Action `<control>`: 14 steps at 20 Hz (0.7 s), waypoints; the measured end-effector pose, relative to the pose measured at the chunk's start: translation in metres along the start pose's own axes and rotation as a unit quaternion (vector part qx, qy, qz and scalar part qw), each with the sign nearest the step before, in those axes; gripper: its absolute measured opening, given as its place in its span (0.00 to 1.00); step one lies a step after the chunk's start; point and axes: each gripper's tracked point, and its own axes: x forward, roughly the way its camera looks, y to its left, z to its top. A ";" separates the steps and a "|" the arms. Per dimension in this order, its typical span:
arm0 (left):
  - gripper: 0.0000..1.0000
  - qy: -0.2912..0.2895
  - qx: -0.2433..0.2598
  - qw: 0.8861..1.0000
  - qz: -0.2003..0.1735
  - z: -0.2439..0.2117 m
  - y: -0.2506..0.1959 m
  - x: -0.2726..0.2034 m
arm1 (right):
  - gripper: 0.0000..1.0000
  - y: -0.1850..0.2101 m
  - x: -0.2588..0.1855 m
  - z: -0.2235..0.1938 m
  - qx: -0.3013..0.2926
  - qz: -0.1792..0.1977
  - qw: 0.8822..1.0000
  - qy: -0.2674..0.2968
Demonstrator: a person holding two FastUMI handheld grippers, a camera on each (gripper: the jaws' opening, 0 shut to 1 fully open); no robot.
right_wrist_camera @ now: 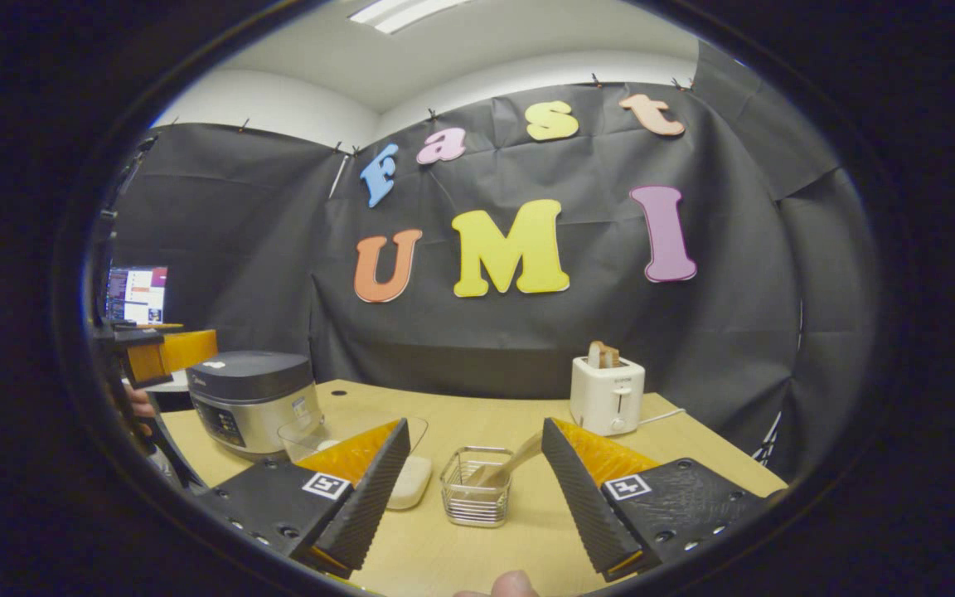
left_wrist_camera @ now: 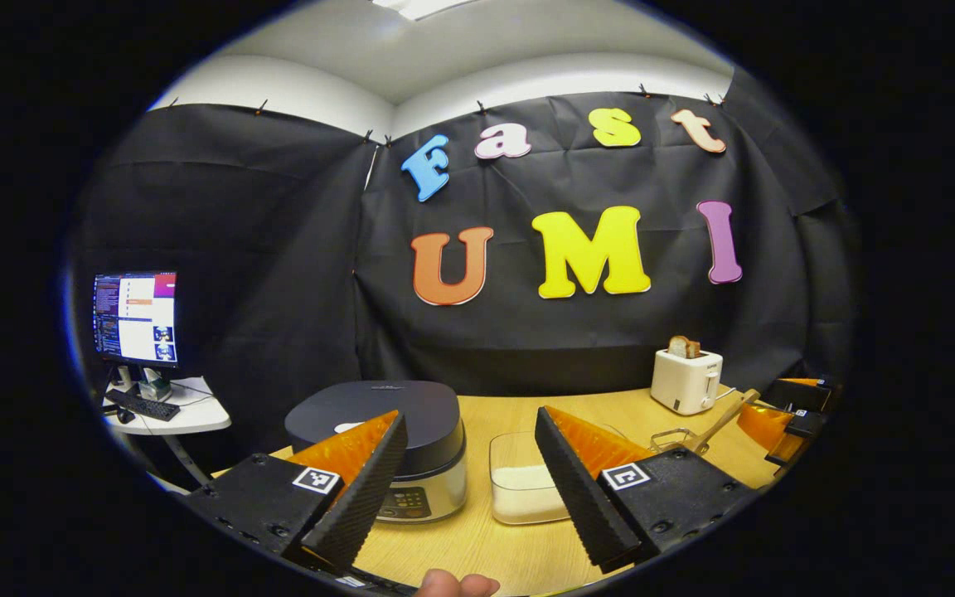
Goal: Close the left gripper, press the button to open the rice cooker; take a wooden spoon from the chopstick holder with the right hand, scoop a spoonful of rice and pour it into the rice cooker, then put the wooden spoon back into the chopstick holder.
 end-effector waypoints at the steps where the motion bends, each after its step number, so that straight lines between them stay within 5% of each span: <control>1: 0.99 0.007 0.001 1.000 0.011 0.004 0.015 0.003 | 0.95 -0.004 0.001 -0.001 0.000 -0.001 1.000 0.000; 9: 0.97 0.097 0.044 0.993 0.043 0.019 0.084 0.041 | 0.95 -0.007 0.009 -0.019 0.011 0.027 0.999 0.031; 14: 0.66 0.174 0.045 0.984 0.017 0.004 0.092 0.062 | 0.95 -0.016 0.009 -0.021 0.026 0.025 0.999 0.035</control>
